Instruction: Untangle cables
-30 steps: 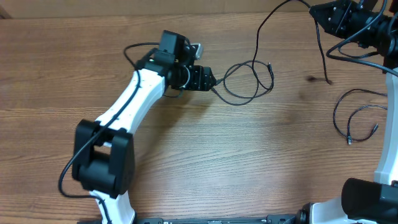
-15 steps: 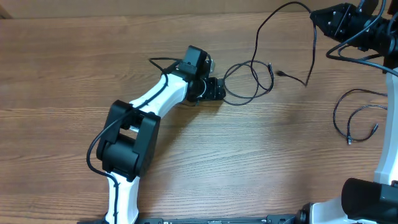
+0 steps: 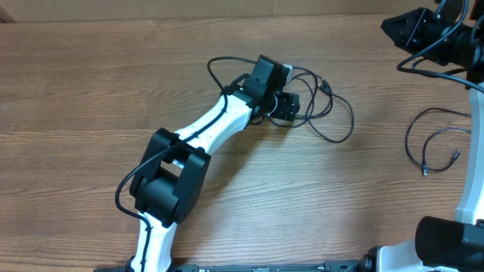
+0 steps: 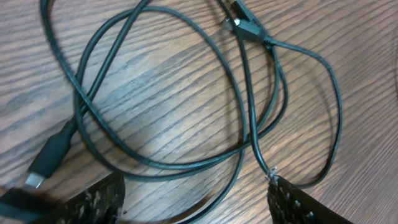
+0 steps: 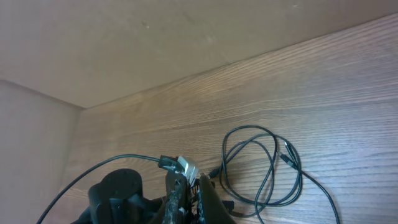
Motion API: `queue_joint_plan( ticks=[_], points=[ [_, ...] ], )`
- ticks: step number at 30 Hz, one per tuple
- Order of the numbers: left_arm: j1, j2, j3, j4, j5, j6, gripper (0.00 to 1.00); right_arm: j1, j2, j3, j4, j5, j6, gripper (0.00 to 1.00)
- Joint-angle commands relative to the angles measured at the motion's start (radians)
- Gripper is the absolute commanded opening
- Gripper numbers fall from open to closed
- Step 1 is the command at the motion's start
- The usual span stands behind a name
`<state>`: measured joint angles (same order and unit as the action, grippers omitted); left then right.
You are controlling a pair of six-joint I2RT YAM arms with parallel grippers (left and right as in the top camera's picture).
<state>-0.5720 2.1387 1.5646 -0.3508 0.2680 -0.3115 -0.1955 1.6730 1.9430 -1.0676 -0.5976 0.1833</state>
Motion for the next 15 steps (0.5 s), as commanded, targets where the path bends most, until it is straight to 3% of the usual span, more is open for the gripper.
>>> queue_joint_plan(
  ticks=[1,3,7,15],
  points=[
    [-0.007,0.008,0.019,0.000,-0.043,0.012,0.72,0.004,-0.012,0.014,-0.015,0.051,0.003,0.04],
    [-0.006,0.008,0.018,-0.011,-0.043,0.012,0.72,0.004,-0.010,0.014,-0.043,0.096,0.003,0.04],
    [-0.006,0.015,0.016,-0.019,-0.042,0.012,0.72,0.004,-0.010,0.007,-0.093,0.183,0.003,0.14],
    [-0.011,0.080,0.015,0.013,-0.040,0.005,0.72,0.004,-0.010,0.006,-0.129,0.203,0.003,0.13]
  ],
)
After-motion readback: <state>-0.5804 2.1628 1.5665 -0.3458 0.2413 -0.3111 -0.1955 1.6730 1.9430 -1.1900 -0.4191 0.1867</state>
